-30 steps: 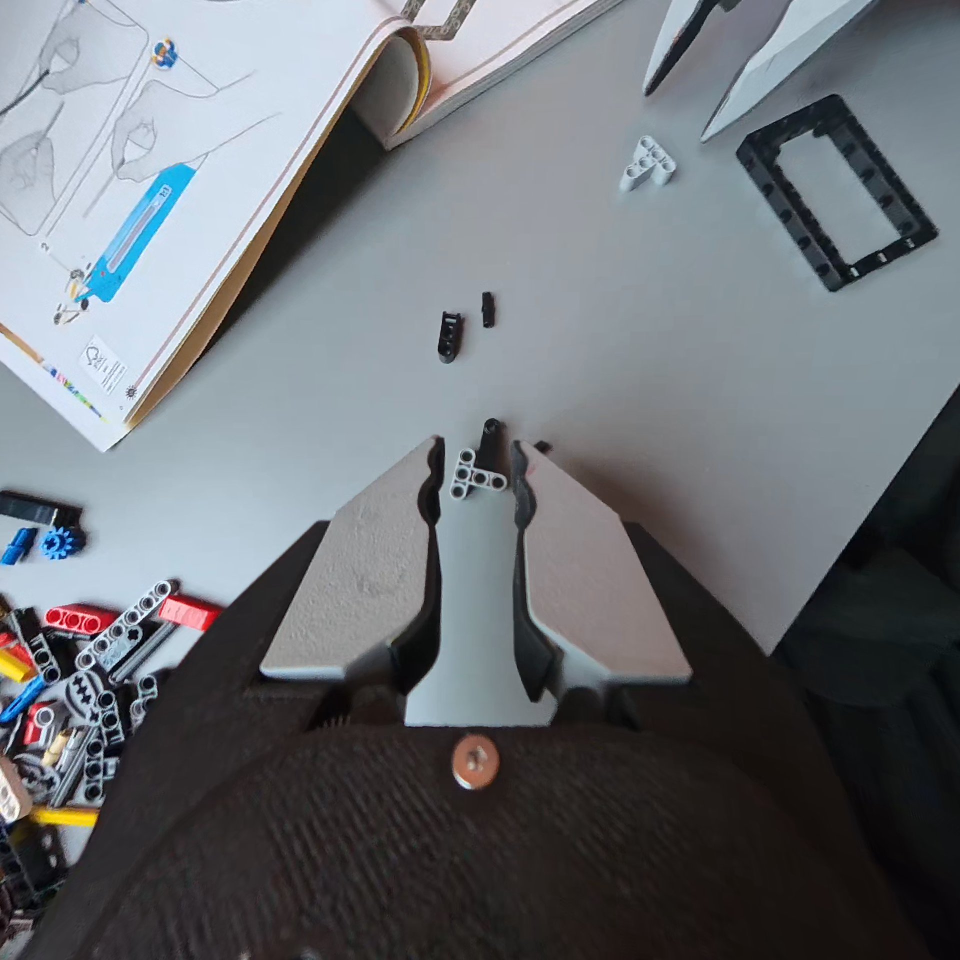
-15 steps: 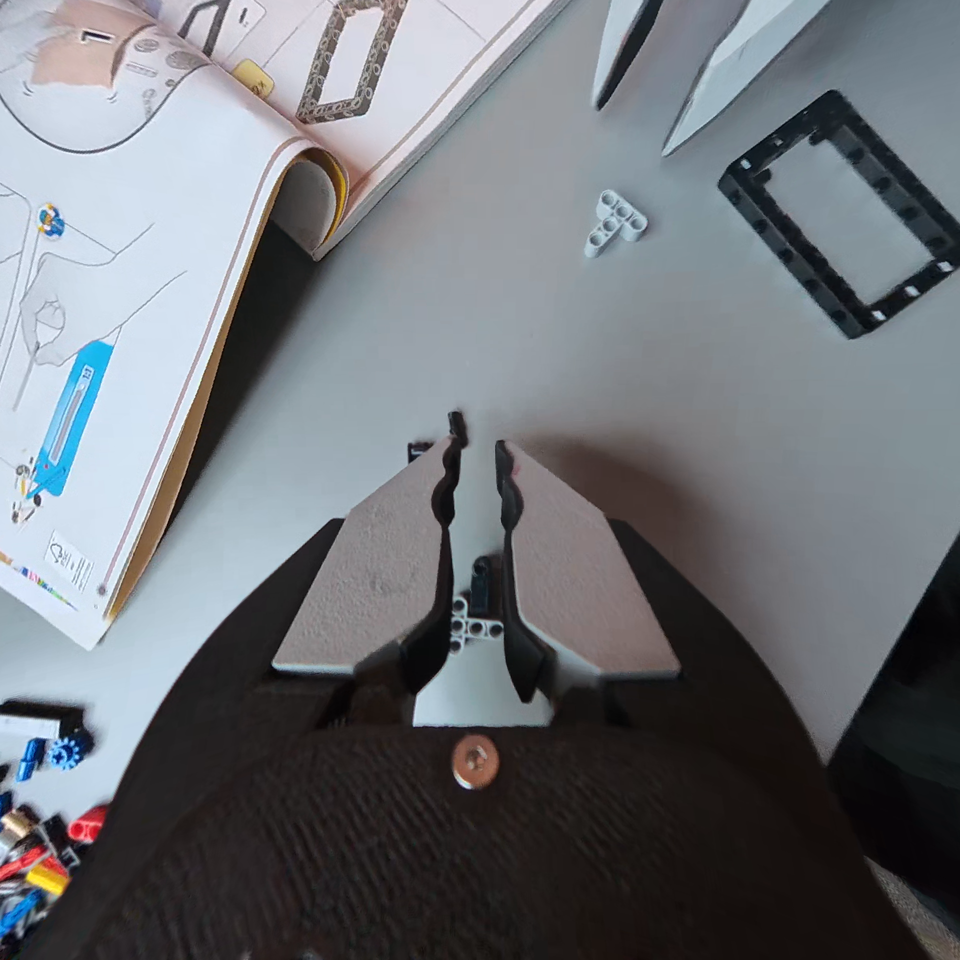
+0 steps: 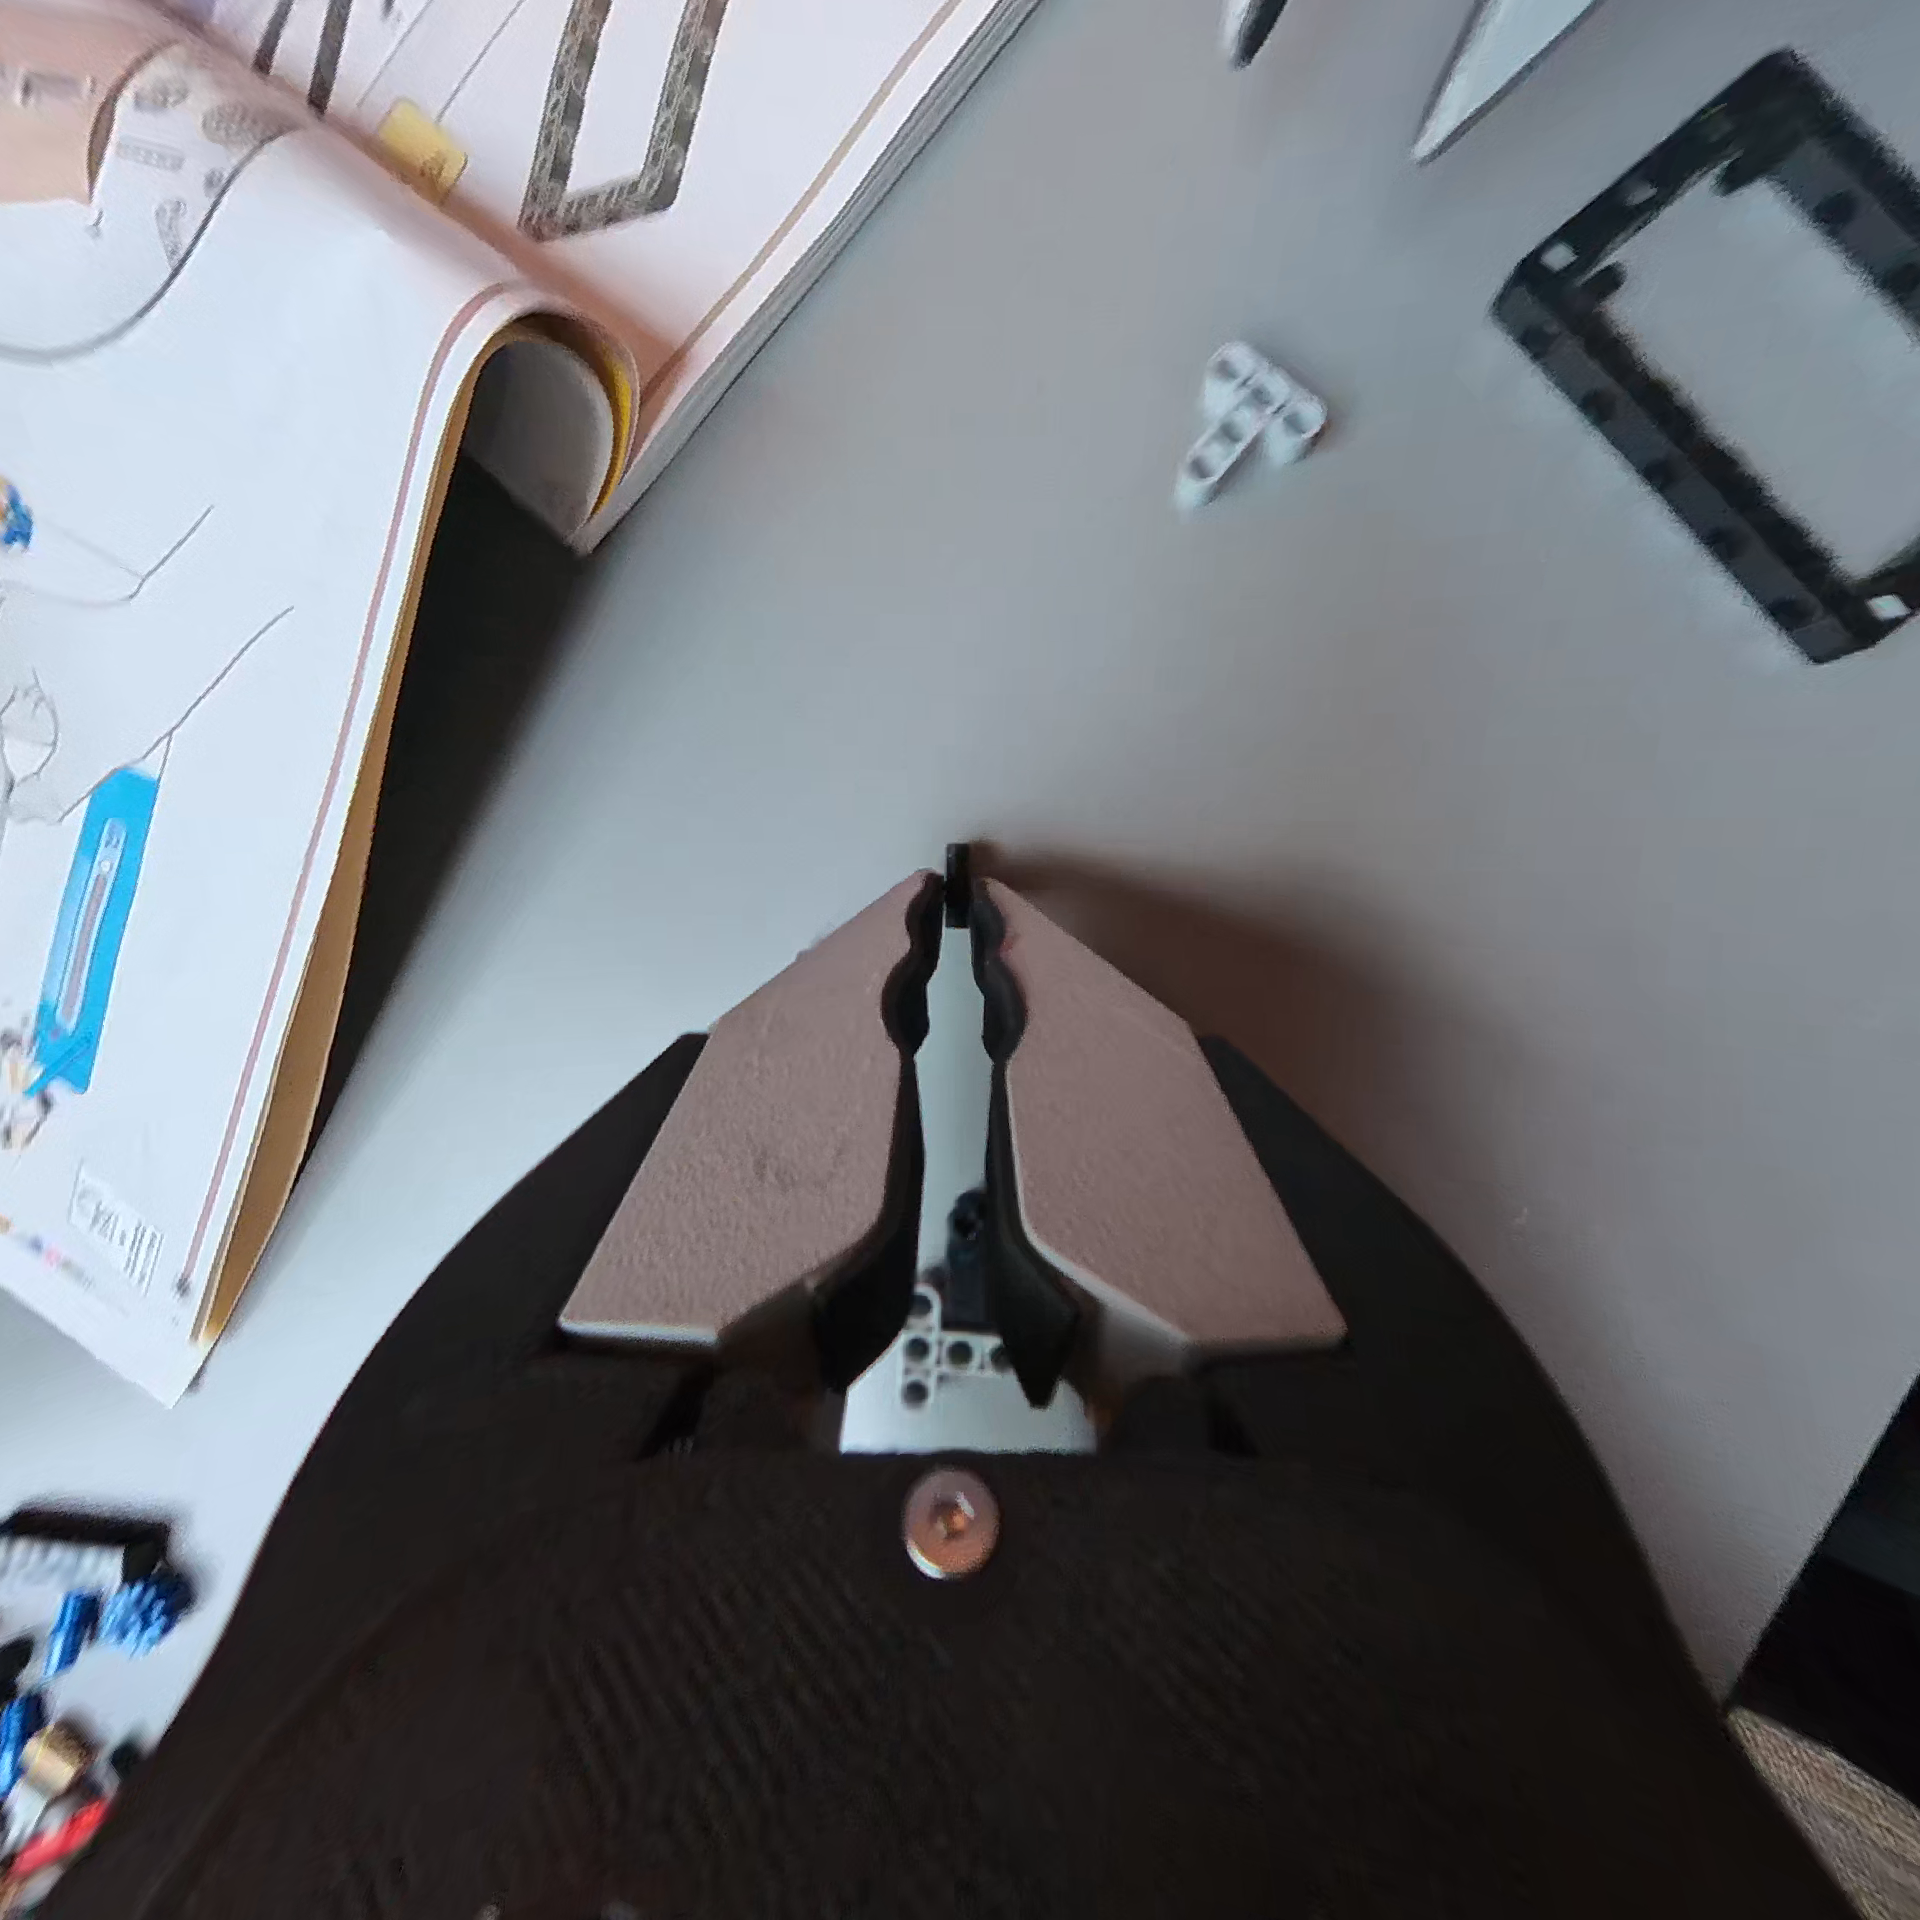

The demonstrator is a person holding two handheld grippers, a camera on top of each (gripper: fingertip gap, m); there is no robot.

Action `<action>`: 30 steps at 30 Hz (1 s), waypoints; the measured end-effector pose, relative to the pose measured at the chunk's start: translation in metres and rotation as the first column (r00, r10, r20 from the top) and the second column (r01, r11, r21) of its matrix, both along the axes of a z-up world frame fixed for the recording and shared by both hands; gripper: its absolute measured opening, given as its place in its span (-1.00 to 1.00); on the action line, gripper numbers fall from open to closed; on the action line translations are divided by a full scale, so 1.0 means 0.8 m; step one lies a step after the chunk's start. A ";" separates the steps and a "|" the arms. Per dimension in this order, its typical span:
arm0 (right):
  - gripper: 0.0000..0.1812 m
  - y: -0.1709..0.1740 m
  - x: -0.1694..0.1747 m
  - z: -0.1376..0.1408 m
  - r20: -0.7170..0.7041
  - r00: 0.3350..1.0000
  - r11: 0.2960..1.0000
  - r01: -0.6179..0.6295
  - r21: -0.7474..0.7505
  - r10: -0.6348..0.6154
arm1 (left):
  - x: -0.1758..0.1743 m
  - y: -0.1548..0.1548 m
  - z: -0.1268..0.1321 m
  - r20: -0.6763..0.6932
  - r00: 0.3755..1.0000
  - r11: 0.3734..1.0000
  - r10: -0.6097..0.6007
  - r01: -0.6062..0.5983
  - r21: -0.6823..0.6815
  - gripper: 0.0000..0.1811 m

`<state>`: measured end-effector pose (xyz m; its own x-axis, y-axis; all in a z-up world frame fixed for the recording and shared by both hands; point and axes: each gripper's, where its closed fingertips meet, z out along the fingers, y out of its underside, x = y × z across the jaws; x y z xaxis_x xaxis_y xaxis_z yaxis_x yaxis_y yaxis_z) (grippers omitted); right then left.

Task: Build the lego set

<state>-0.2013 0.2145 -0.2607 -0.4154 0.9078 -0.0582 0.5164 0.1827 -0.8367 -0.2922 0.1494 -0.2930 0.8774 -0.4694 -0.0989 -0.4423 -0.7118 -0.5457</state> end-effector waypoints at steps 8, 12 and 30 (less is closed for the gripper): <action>-1.00 0.001 0.021 0.048 -0.111 0.993 0.969 -0.070 -0.237 0.045 | 0.089 0.025 0.047 0.166 0.959 0.956 -0.231 0.192 0.220 -0.98; -0.91 0.013 0.018 0.056 -0.204 0.979 0.987 -0.032 -0.160 -0.002 | 0.114 0.039 0.068 0.186 0.925 0.914 -0.331 0.264 0.309 -0.98; -0.85 0.001 0.003 0.077 -0.319 0.947 0.968 -0.044 -0.247 -0.039 | 0.123 0.059 0.109 0.239 0.860 0.771 -0.451 0.239 0.590 -0.97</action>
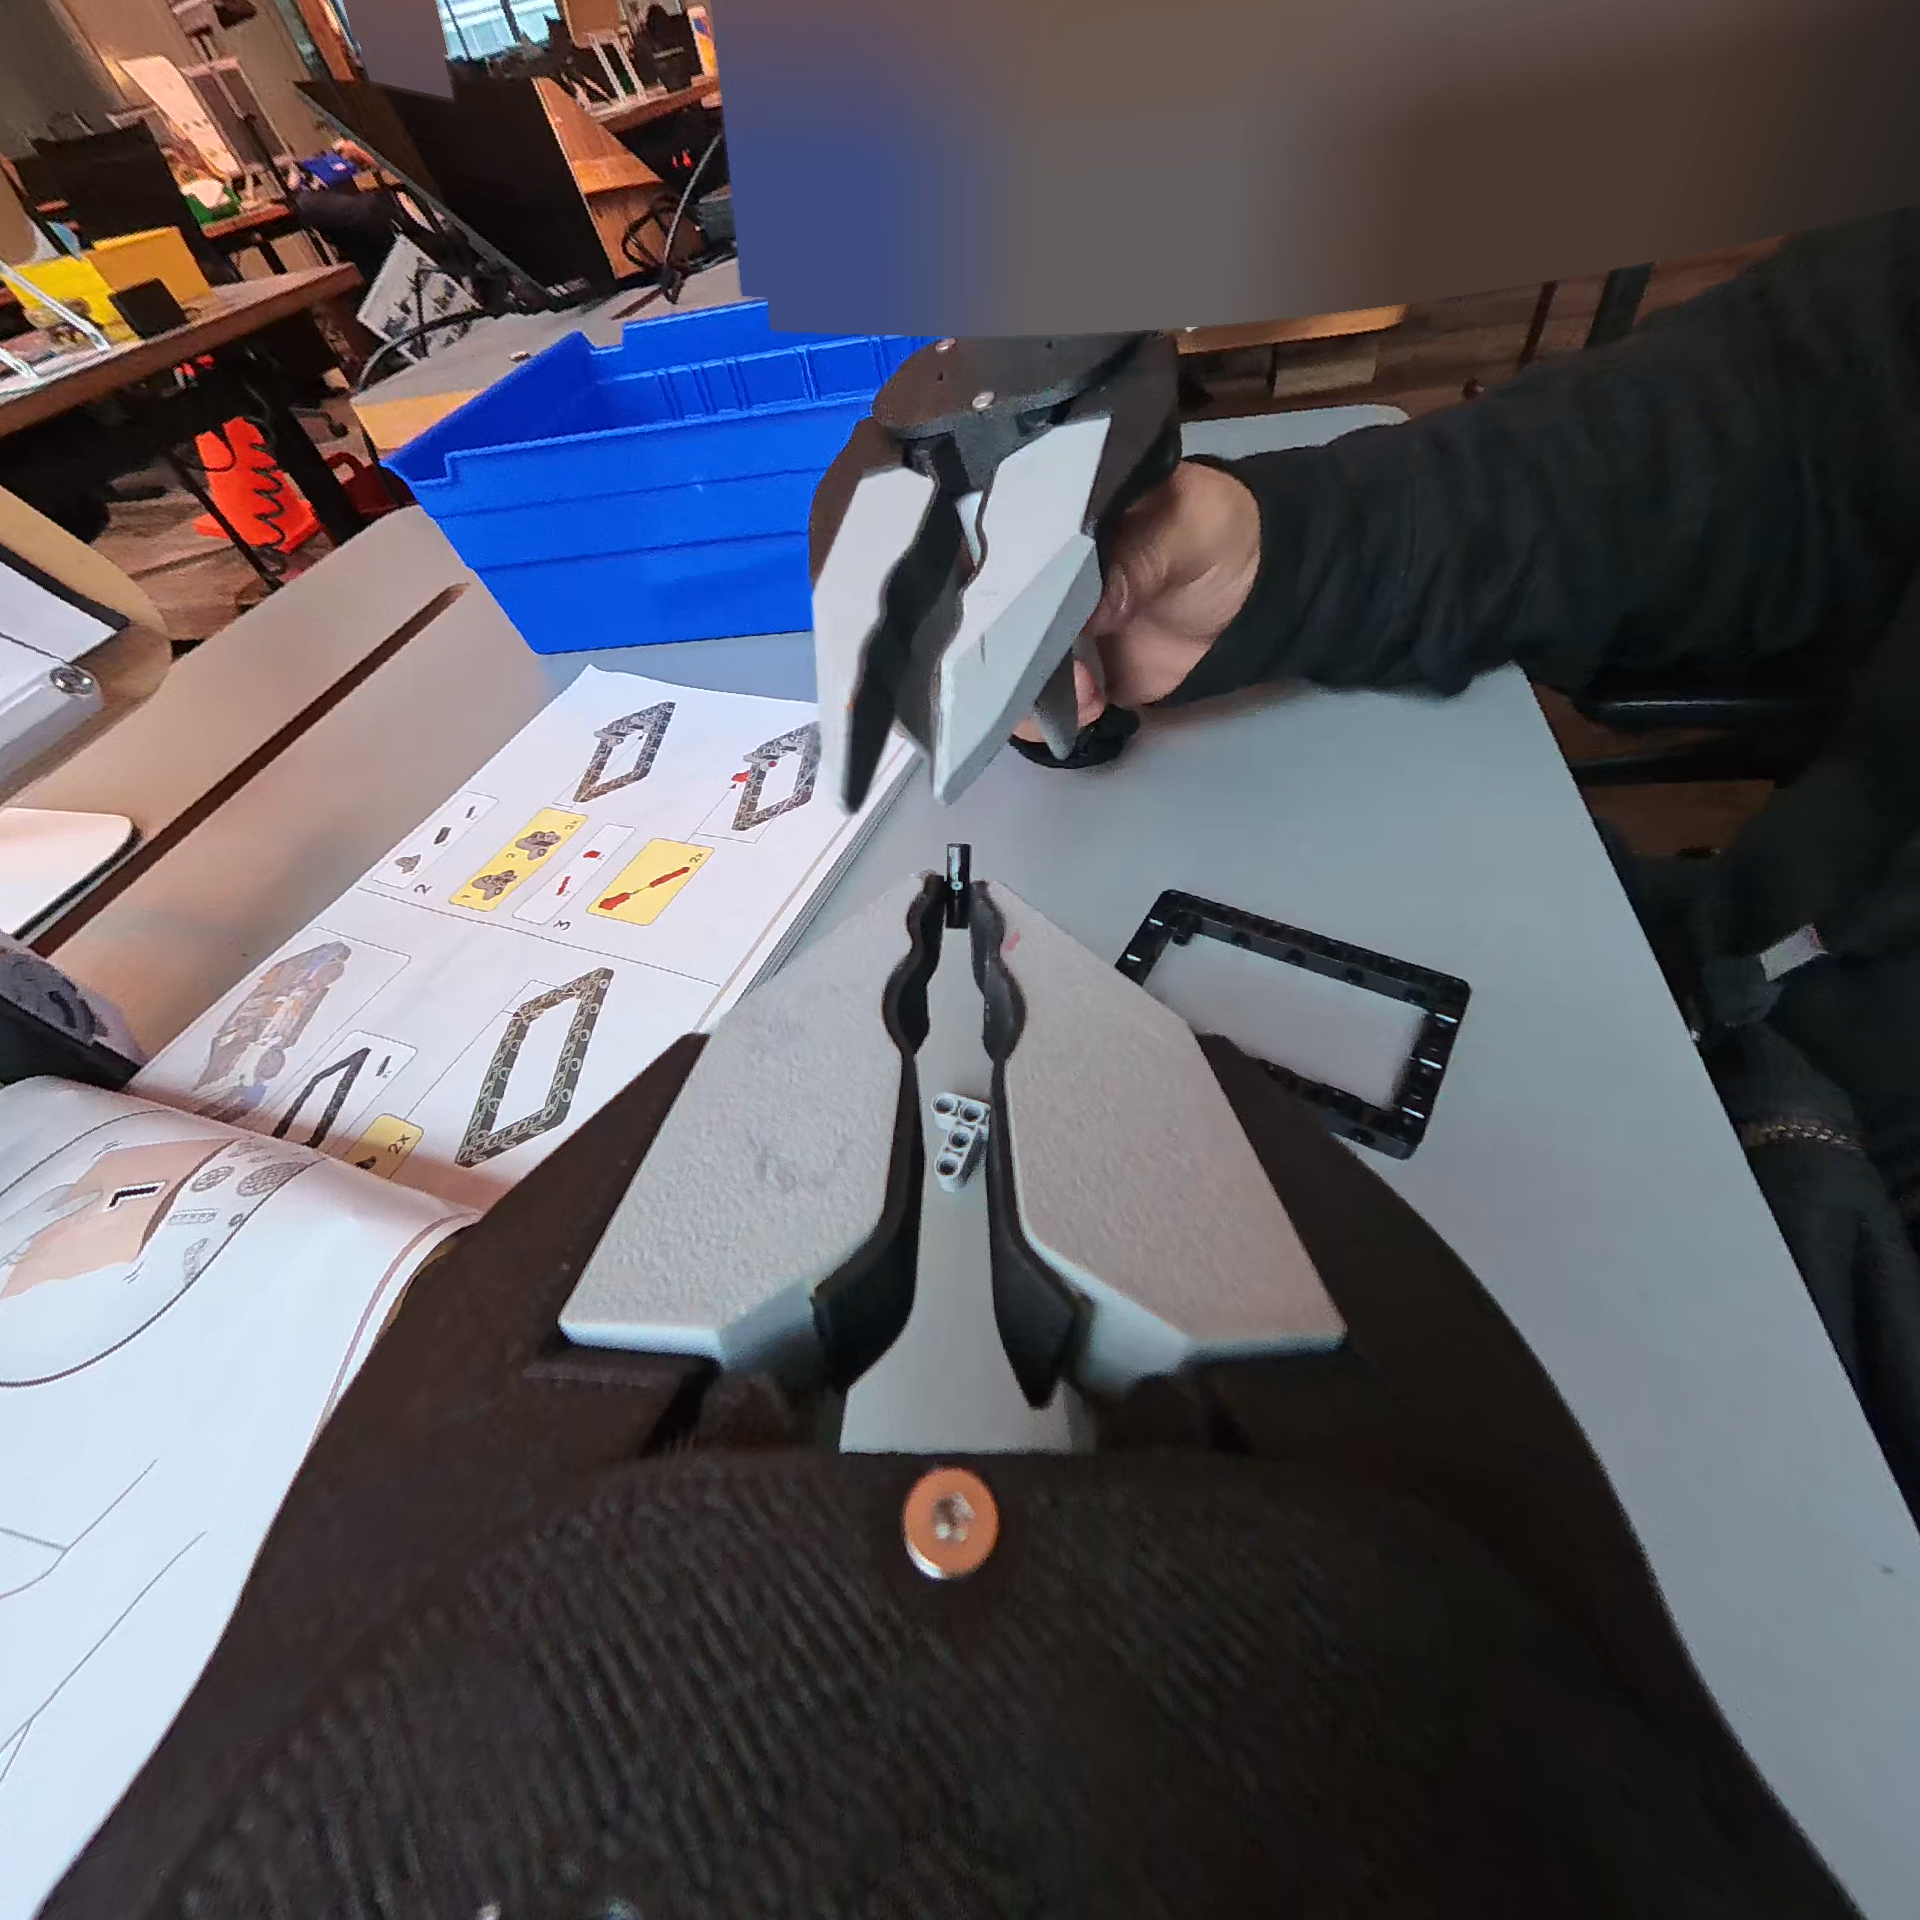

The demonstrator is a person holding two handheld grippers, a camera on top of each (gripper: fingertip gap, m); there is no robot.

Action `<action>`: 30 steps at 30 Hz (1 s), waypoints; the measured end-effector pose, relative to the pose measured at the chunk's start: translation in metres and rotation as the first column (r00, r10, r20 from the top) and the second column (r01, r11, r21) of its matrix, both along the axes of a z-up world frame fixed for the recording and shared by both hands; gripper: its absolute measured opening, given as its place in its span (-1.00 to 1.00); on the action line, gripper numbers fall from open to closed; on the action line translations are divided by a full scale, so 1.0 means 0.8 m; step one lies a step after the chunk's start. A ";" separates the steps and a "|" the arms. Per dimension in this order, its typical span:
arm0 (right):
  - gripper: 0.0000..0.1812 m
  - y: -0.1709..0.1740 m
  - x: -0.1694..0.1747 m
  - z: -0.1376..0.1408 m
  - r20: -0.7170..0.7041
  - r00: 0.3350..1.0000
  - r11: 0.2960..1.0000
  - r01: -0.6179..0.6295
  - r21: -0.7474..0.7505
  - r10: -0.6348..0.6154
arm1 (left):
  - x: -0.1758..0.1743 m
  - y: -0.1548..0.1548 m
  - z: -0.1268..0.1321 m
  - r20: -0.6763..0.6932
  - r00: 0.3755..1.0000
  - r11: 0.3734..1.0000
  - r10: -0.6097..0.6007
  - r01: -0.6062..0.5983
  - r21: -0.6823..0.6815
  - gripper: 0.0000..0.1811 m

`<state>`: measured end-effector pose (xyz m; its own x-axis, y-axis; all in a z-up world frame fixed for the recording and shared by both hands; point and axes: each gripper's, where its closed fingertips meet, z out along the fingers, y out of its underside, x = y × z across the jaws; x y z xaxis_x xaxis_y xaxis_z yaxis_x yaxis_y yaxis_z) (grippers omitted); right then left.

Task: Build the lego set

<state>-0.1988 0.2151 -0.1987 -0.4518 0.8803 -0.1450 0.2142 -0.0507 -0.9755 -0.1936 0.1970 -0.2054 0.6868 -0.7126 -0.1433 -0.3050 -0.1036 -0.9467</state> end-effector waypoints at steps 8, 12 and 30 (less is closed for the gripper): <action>-0.90 -0.025 0.005 -0.007 -0.003 0.996 0.993 -0.090 0.075 0.091 | 0.004 -0.003 -0.002 -0.015 1.000 1.000 -0.010 0.010 0.008 -0.98; -0.95 -0.030 0.006 -0.006 -0.017 0.995 0.989 -0.098 0.107 0.101 | 0.006 -0.004 -0.005 -0.028 0.999 1.000 -0.015 0.015 0.006 -0.97; -1.00 -0.004 -0.004 -0.013 0.033 0.999 0.999 0.021 0.027 -0.022 | -0.006 0.012 -0.022 -0.202 0.970 0.990 0.136 -0.123 0.074 -0.82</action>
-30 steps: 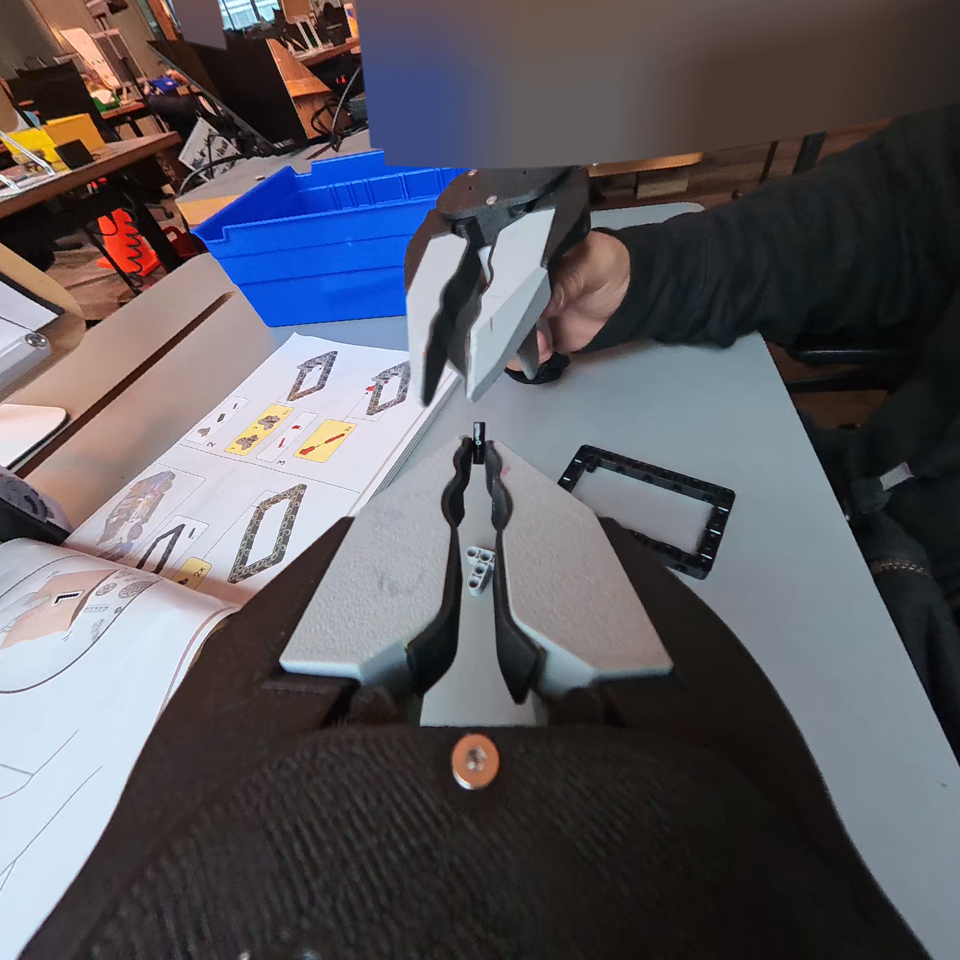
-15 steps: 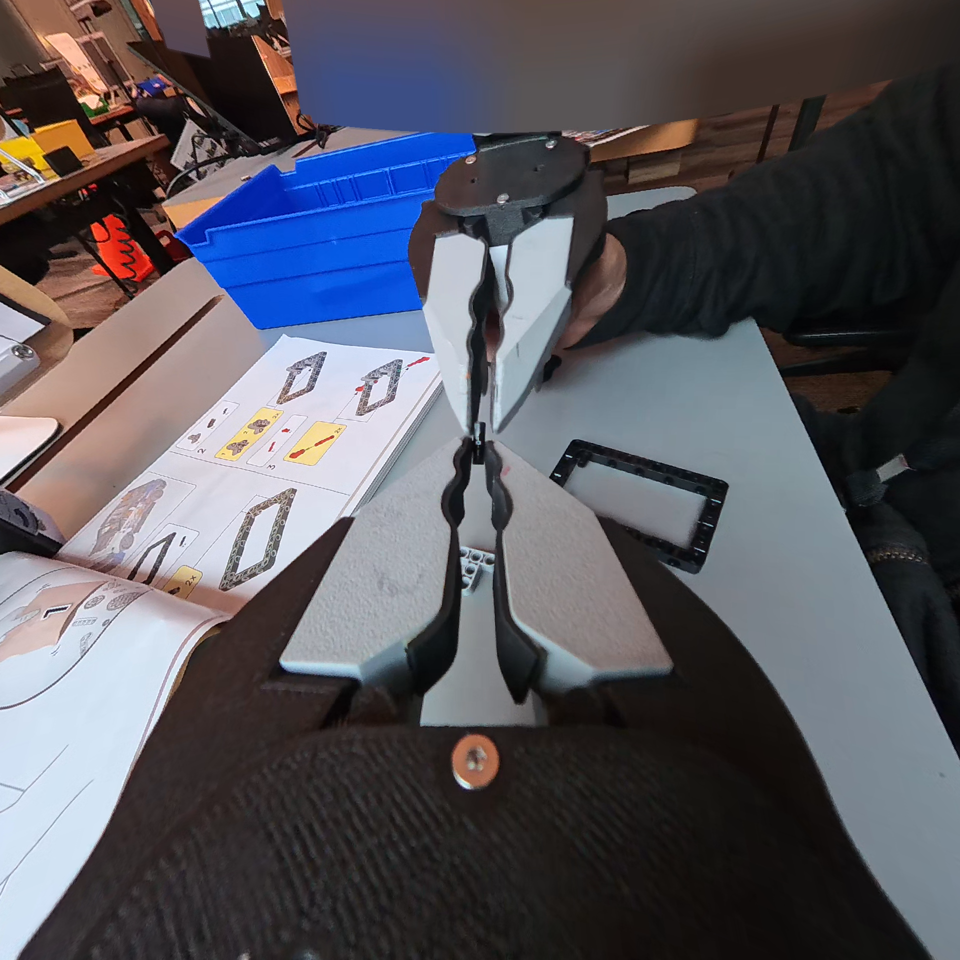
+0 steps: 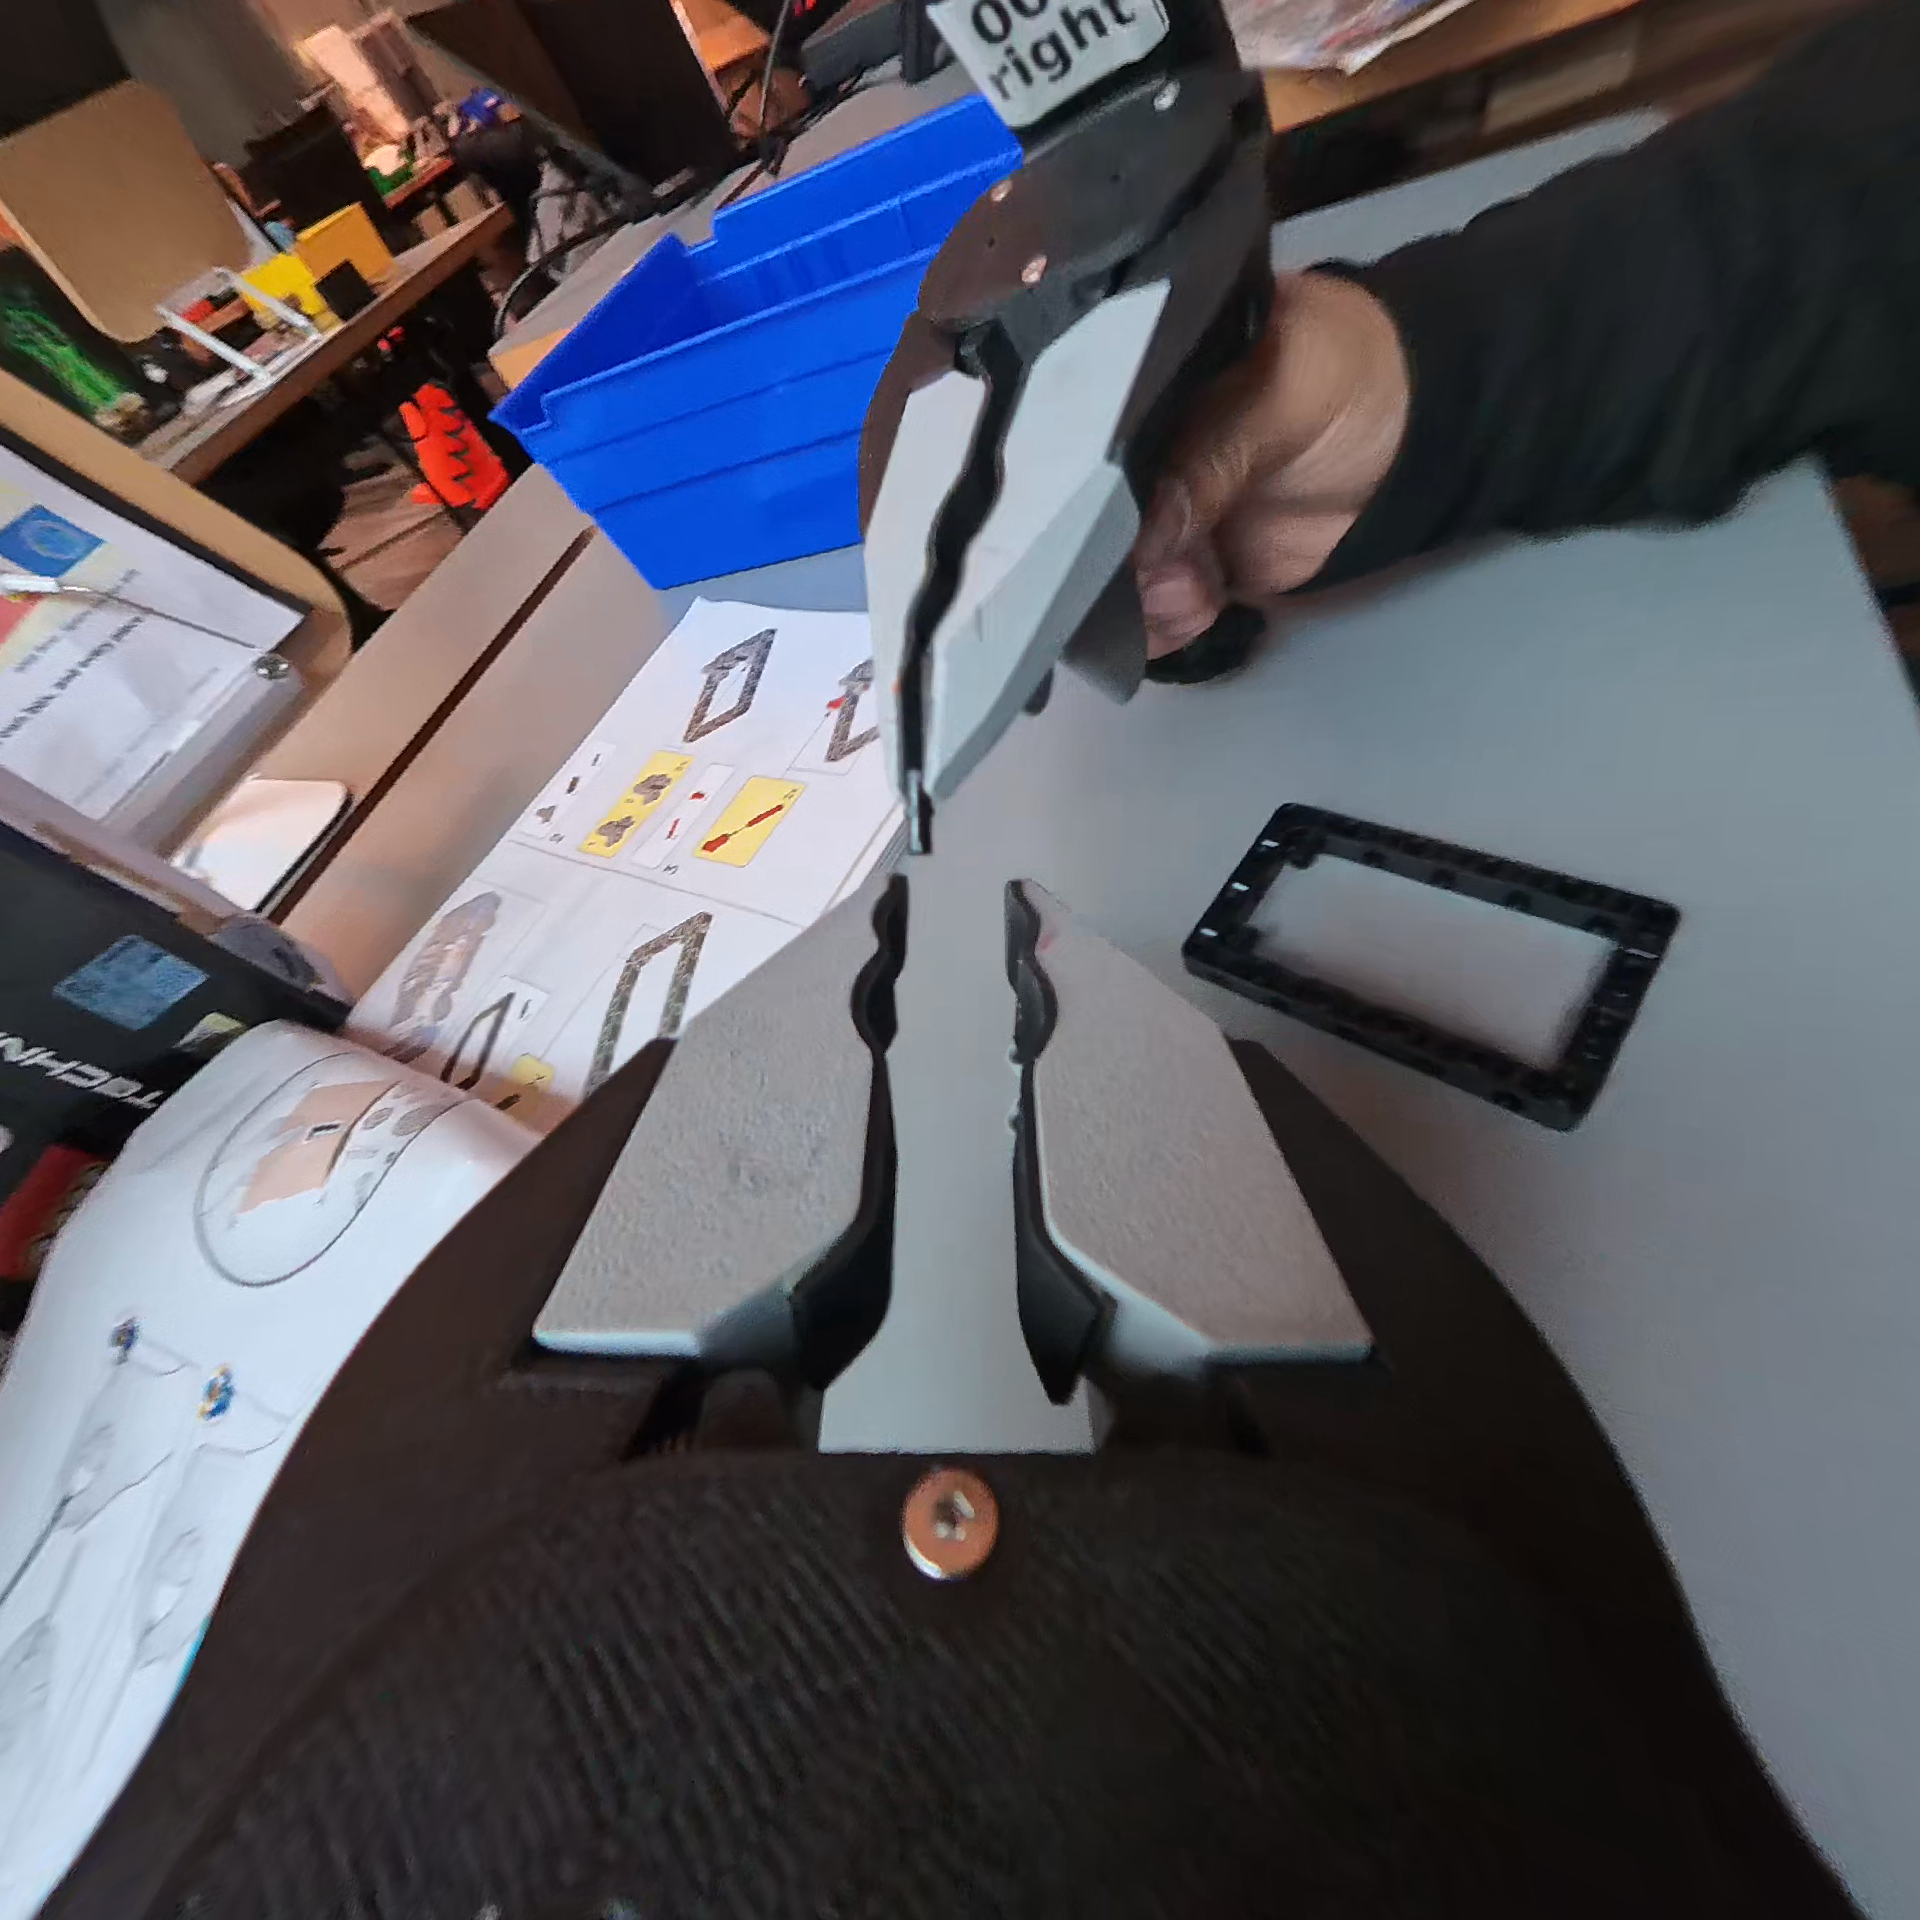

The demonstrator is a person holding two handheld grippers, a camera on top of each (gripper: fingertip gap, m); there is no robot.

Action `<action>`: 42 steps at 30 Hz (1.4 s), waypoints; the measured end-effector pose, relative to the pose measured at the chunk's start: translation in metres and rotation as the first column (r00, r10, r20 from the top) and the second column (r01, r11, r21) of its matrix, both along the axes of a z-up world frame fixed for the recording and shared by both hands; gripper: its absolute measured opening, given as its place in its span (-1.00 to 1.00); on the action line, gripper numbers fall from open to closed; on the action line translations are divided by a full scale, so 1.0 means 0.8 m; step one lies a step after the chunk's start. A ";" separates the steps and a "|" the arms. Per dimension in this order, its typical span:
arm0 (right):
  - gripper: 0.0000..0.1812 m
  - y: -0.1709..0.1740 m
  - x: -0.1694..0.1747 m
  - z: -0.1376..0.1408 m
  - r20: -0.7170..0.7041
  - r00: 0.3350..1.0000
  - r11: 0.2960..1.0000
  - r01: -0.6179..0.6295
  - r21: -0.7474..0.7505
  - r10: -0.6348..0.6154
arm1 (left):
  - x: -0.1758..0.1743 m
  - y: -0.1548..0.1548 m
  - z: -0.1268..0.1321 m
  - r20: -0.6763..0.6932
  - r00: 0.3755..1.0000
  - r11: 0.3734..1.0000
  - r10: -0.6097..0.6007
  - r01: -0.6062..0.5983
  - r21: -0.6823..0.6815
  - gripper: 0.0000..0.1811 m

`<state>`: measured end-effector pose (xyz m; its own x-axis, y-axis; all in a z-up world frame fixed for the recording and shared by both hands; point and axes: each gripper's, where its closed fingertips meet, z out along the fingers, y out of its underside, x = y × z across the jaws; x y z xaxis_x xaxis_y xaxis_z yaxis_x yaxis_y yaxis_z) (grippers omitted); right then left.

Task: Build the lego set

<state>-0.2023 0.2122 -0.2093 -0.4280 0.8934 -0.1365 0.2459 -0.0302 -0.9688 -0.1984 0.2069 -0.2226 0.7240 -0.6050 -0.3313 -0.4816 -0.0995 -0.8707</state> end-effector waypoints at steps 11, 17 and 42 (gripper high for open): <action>-1.00 0.011 -0.015 -0.005 0.124 0.992 0.901 0.068 -0.429 -0.016 | -0.019 0.023 -0.010 -0.215 0.960 0.982 0.182 -0.166 0.088 -0.88; -1.00 0.010 -0.023 -0.011 0.166 0.986 0.854 0.110 -0.508 -0.029 | -0.026 0.027 -0.008 -0.240 0.943 0.971 0.232 -0.210 0.113 -0.97; -1.00 0.019 -0.030 -0.013 0.153 0.975 0.907 0.210 -0.366 -0.164 | -0.028 0.026 -0.025 -0.191 0.951 0.968 0.242 -0.250 -0.017 -1.00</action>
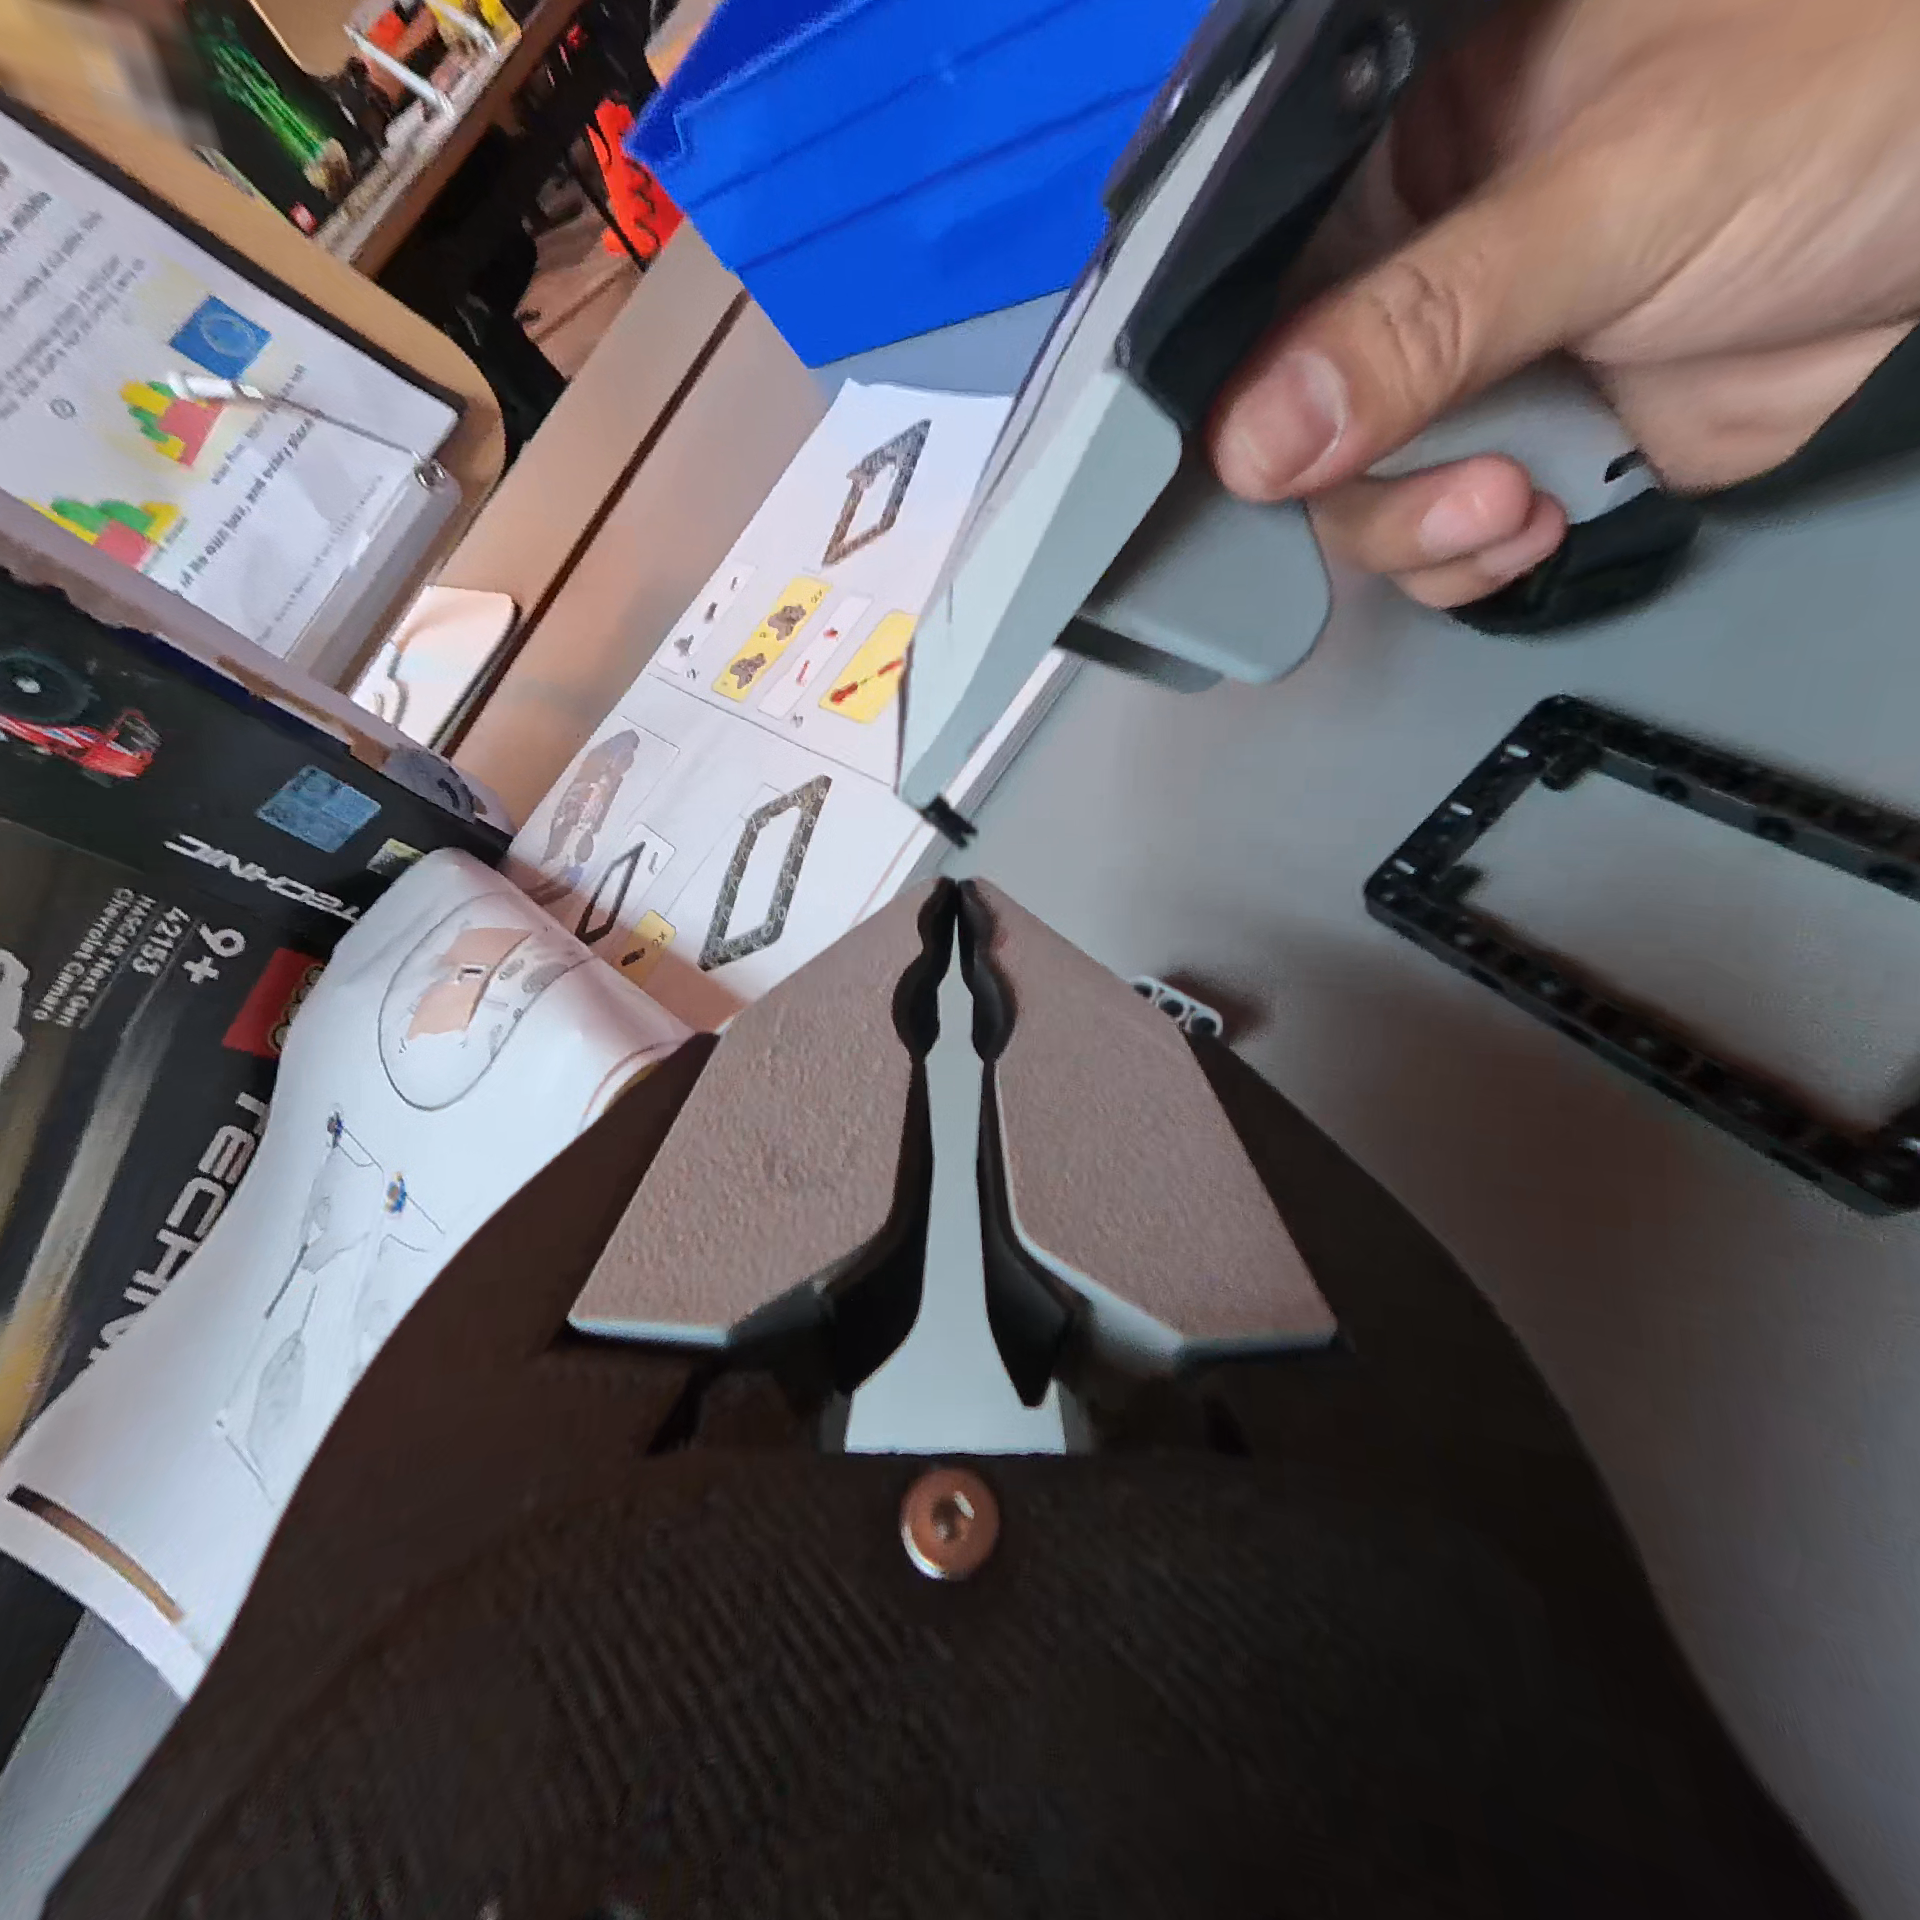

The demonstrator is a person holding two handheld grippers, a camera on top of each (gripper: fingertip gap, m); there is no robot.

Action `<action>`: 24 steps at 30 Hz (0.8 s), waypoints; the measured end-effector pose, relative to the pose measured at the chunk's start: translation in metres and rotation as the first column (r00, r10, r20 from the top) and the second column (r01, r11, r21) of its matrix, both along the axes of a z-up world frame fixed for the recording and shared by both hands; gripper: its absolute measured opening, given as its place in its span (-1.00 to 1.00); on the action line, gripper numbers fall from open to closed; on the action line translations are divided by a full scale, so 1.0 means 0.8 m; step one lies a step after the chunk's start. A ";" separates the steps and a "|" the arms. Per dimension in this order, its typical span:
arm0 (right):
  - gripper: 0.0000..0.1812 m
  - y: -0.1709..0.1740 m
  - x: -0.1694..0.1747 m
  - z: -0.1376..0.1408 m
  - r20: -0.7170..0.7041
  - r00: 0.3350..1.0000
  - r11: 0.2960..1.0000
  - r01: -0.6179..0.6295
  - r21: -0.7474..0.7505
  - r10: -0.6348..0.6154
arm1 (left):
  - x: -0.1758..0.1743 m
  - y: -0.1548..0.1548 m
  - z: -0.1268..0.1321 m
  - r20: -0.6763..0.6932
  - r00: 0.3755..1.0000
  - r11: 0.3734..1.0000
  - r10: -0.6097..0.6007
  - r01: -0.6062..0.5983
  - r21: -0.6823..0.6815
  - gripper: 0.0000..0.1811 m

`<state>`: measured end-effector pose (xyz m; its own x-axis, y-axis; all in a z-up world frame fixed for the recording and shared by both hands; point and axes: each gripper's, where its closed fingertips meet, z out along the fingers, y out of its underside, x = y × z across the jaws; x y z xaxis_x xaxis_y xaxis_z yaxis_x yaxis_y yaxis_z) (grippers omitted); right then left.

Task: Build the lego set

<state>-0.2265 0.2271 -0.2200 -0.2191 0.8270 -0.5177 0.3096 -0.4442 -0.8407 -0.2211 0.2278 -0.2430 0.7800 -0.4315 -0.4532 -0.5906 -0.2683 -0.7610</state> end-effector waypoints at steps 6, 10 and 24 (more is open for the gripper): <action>-1.00 0.007 -0.001 0.001 -0.017 0.999 0.999 0.036 -0.024 -0.036 | 0.005 0.006 -0.001 0.142 0.990 0.999 0.019 -0.014 -0.033 -0.81; -1.00 0.012 -0.002 0.006 -0.045 0.996 0.997 0.081 0.001 -0.081 | 0.005 0.013 0.004 0.240 0.969 0.997 0.064 -0.051 -0.057 -0.81; -1.00 0.010 -0.004 0.024 -0.141 0.970 0.968 0.216 0.132 -0.197 | 0.004 0.022 0.030 0.384 0.919 0.995 0.094 -0.098 -0.008 -0.95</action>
<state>-0.2298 0.2353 -0.2006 -0.0915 0.9254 -0.3678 0.1117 -0.3575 -0.9272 -0.2177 0.2458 -0.2192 0.9324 -0.3423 -0.1157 -0.2249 -0.2992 -0.9273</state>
